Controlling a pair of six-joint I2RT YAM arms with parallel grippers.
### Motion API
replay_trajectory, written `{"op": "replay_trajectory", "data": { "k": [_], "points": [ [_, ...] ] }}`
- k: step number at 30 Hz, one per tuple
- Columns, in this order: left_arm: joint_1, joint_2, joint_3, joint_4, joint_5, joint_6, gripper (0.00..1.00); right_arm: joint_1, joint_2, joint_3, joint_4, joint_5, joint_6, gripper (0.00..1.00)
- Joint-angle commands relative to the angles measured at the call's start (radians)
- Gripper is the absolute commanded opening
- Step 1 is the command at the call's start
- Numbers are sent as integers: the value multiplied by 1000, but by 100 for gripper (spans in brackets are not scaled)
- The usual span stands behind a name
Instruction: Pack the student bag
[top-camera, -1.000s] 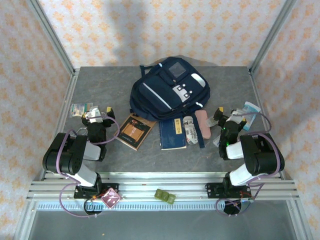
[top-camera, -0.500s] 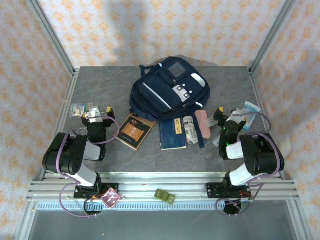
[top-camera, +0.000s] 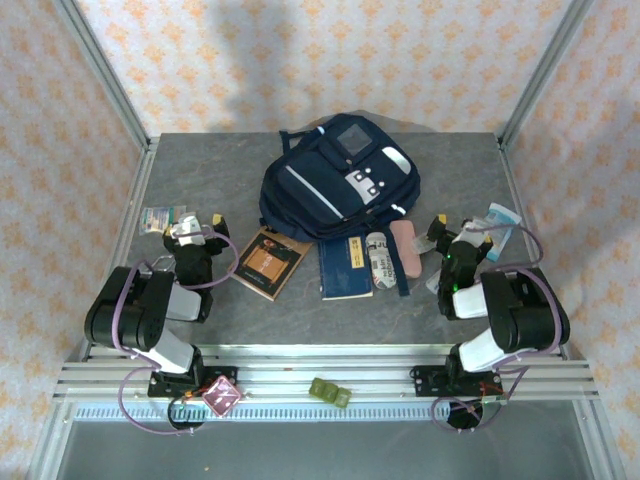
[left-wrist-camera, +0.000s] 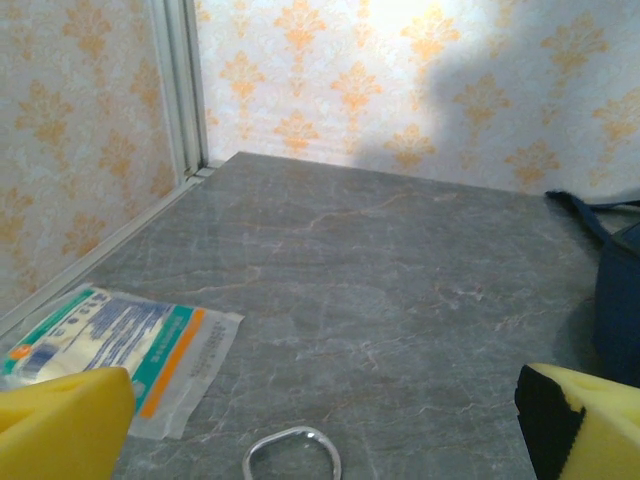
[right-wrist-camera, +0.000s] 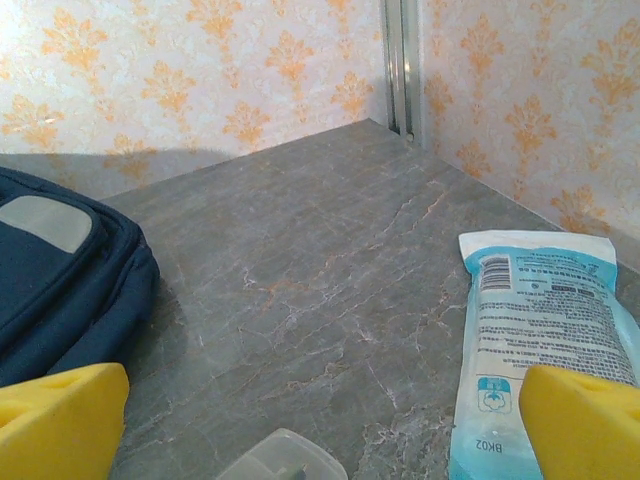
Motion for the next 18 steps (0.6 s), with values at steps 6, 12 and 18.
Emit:
{"op": "replay_trajectory", "data": {
  "k": [6, 12, 18],
  "points": [
    [-15, -238, 187, -417, -39, -141, 100, 2, -260, 199, -379, -107, 68, 100],
    [19, -262, 275, -544, 290, -625, 100, -20, -374, 353, -759, -164, 527, 95],
    [-3, -133, 381, -715, 553, -655, 64, -10, -339, 419, -872, -546, 539, 57]
  ]
}}
